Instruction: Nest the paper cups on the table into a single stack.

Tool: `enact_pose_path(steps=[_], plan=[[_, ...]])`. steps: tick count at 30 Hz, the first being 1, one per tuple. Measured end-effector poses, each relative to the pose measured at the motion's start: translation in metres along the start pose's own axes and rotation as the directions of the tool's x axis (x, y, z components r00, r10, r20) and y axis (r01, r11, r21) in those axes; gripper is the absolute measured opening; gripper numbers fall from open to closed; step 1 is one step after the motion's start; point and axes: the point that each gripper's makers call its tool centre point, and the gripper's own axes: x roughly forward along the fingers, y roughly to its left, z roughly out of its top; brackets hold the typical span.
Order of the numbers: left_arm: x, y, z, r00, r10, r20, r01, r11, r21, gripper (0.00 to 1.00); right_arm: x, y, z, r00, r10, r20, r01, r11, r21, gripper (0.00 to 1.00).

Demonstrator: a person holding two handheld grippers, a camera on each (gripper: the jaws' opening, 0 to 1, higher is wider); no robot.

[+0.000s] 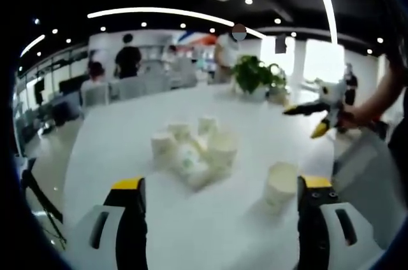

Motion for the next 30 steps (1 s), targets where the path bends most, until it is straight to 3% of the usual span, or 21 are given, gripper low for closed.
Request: enact_pose_path(steps=[14, 30], plan=[[0.049, 0.002, 0.02, 0.997, -0.071, -0.002, 0.071, 0.997, 0.039, 0.97, 0.001, -0.007, -0.003, 1.0, -0.003, -0.005, 0.004, 1.0, 0.021, 0.82], [0.091, 0.002, 0.021, 0.991, -0.134, -0.009, 0.135, 0.989, 0.064, 0.96, 0.0, -0.016, -0.01, 1.0, -0.02, -0.014, 0.021, 0.999, 0.039, 0.81]])
